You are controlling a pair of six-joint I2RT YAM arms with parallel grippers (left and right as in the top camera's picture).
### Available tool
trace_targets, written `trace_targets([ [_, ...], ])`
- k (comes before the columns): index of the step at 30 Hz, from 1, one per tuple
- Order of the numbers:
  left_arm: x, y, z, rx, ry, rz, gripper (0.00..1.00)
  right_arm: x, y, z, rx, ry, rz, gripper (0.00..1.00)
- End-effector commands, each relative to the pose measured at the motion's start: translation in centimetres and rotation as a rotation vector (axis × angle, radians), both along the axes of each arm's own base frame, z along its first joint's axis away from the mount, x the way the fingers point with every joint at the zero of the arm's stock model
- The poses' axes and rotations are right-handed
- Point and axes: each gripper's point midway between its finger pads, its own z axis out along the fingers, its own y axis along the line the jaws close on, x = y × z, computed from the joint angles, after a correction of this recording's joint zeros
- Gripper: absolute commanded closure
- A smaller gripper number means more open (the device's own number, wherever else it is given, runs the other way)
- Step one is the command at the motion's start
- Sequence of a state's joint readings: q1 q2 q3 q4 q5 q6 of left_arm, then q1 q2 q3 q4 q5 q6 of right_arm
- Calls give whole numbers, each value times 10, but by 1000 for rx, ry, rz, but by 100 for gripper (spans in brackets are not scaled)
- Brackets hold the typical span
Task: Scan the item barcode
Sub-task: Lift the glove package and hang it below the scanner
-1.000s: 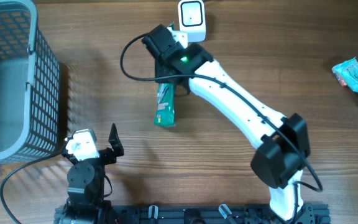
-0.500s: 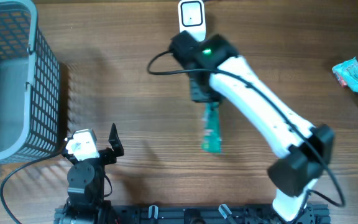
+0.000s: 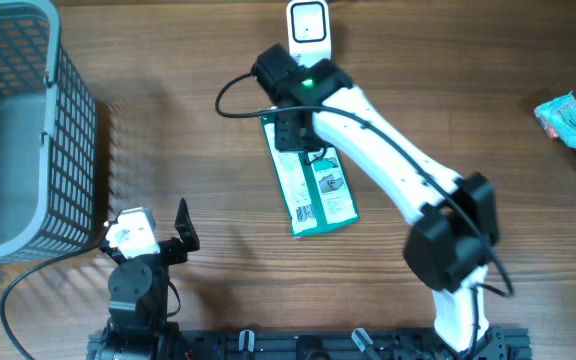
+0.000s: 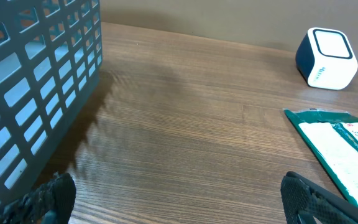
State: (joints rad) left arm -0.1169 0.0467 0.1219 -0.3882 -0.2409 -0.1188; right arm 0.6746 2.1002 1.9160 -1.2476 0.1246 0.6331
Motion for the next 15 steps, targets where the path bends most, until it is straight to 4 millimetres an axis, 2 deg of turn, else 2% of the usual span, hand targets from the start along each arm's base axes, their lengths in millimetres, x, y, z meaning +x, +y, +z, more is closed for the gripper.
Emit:
trace_targets([
  [1,0,-2,0,-18,-8,-3,0,-5,6,-17,-2,52,-4,56],
  [3,0,-2,0,-18,-8,-3,0,-9,4,-14,-4,68,30,0],
  [5,0,-2,0,-18,-8,-3,0,-15,3,-13,3,104,73,0],
  [8,0,-2,0,-18,-8,-3,0,-17,-11,-15,32,175,126,0],
  [12,0,-2,0,-18,-8,-3,0,-5,-23,-17,221,250,218,0],
  [15,0,-2,0,-18,-8,-3,0,7,-41,-32,231,243,196,0],
])
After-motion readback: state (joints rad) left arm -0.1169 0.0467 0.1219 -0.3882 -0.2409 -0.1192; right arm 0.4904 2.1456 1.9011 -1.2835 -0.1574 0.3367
